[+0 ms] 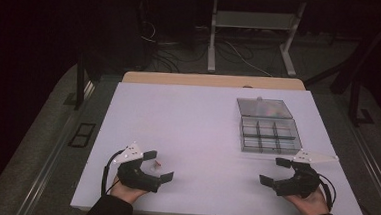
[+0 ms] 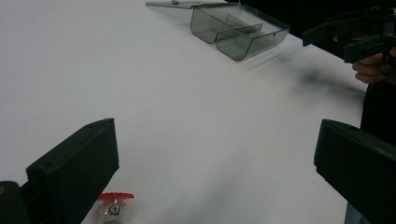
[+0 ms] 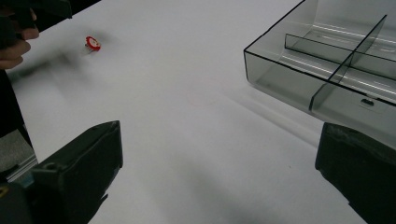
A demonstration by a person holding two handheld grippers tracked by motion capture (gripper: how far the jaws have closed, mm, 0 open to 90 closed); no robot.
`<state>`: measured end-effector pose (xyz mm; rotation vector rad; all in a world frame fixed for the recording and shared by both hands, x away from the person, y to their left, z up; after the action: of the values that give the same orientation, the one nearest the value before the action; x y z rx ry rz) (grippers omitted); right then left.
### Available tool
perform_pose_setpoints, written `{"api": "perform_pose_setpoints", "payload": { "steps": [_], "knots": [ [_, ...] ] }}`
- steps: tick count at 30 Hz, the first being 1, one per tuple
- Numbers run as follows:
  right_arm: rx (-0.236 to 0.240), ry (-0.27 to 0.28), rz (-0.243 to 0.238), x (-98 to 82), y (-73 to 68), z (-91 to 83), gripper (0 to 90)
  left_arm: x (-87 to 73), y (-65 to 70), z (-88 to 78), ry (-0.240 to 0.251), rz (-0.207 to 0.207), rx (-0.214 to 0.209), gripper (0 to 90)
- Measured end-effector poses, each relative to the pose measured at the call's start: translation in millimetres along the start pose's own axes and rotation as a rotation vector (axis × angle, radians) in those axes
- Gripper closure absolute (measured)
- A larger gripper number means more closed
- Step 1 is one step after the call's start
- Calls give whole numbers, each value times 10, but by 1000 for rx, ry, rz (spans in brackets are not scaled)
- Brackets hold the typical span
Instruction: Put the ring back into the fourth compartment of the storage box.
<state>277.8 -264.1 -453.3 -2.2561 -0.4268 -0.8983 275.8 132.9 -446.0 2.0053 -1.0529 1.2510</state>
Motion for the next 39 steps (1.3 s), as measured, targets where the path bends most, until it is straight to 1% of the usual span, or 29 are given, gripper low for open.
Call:
{"api": "perform_pose_setpoints", "payload": {
  "steps": [4, 5, 9, 10, 11, 12, 14, 15, 19, 20, 22, 24, 26, 30, 32, 33, 36, 39],
  "knots": [
    [-2, -1, -3, 7, 2, 4, 1, 9, -13, -11, -9, -2, 4, 0],
    [-3, -2, -3, 7, 2, 4, 1, 19, -23, -26, -20, -3, 0, 0],
    [-3, -4, -4, 4, 1, 3, 2, 51, -30, -50, -30, -9, -1, 0],
    [-4, -5, -5, 3, 1, 3, 1, 65, -40, -64, -48, 7, 2, 0],
    [-4, -6, -6, 2, 2, 3, 2, 65, -40, -64, -48, 7, 2, 0],
    [-4, -7, -6, 1, 2, 2, 2, 80, -57, -83, -58, 12, 10, 0],
    [-4, -8, -6, -1, 1, 2, 2, 85, -69, -91, -62, 10, 12, 0],
    [-4, -9, -7, -1, 2, 2, 1, 88, -87, -103, -74, 14, 13, 0],
    [-4, -9, -5, -2, 0, 2, 2, 99, -148, -125, -93, 11, 20, 0],
    [-5, -10, -5, -3, 0, 2, 1, 102, -182, -133, -106, 10, 21, 0],
    [-6, -12, -3, -5, 0, 1, 1, 101, -200, -136, -113, 8, 23, 0],
    [-7, -13, -4, -6, -1, 1, 1, 95, -255, -131, -128, 0, 26, 0],
    [-7, -13, -4, -6, 0, 1, 2, 92, -275, -127, -133, -4, 25, 0],
    [-7, -16, -7, -8, 2, 2, 2, 82, -328, -101, -158, 0, 21, 0],
    [-7, -17, -7, -10, 2, 3, 2, 75, -359, -72, -173, -6, 18, 0],
    [-6, -18, -8, -10, 2, 3, 2, 75, -359, -72, -173, -6, 18, 0],
    [-7, -17, -11, -12, 3, 7, 1, 53, -387, -38, -198, -9, 12, 0],
    [-7, -19, -14, -14, 2, 10, 2, 37, -397, -20, -212, -10, 9, 0]
  ]
}}
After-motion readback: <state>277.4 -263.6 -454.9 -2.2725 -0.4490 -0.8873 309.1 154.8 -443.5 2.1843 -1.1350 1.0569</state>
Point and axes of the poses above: each handheld gripper's, and its own axes: z roughly forward along the jaws, x roughly out of its top, y roughly to its right, the point moved 5 cm from there along z, roughly forward along the jaws, and after that the axes turned 14 degrees about z, right-handed, at the moved point
